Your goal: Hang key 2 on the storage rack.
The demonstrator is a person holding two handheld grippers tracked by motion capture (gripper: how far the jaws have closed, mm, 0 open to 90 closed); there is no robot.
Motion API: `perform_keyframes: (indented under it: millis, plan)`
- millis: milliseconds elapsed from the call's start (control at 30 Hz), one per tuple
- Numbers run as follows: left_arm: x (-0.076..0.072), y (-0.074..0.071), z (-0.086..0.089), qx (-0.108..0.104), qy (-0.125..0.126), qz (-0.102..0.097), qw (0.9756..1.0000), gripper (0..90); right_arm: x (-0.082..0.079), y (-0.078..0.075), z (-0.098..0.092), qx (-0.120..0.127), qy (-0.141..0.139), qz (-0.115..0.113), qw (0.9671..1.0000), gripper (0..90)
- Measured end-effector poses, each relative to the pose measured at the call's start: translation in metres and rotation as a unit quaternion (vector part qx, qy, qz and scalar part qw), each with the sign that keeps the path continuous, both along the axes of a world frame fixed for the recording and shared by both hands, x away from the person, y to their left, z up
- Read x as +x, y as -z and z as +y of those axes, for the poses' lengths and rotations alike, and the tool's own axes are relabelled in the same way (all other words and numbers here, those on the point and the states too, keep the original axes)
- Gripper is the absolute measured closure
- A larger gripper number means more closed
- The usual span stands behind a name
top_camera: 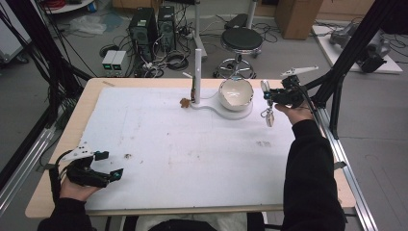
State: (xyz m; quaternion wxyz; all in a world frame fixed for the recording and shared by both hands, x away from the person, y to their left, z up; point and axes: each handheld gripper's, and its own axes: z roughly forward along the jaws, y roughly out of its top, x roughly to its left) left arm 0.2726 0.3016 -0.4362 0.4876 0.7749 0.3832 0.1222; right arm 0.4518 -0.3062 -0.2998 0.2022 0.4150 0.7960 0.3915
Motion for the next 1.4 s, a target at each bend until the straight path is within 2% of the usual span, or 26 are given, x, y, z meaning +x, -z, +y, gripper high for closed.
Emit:
perform_keyframes:
  millis: [333, 667, 767, 933, 1400]
  plan:
    - [0.0, 0.0, 0.001, -0.005, 0.001, -0.002, 1.0, 1.7, -0.001, -0.023, 0.023, 0.008, -0.016, -0.017, 0.9997, 75.1]
    - [0.001, 0.0, 0.001, -0.005, 0.002, -0.004, 1.0, 1.7, -0.003, -0.036, 0.044, 0.006, -0.041, -0.025, 0.9988, 75.1]
    - [0.001, 0.0, 0.001, -0.005, 0.003, -0.003, 1.0, 1.7, -0.005, -0.042, 0.048, 0.017, -0.047, -0.031, 0.9983, 75.1]
    - [0.001, 0.0, 0.002, -0.006, 0.002, -0.005, 1.0, 1.7, -0.005, -0.048, 0.057, 0.016, -0.053, -0.037, 0.9978, 75.1]
    - [0.001, 0.0, 0.002, -0.007, 0.002, -0.006, 1.0, 1.7, -0.002, -0.067, 0.087, 0.015, -0.073, -0.041, 0.9964, 75.1]
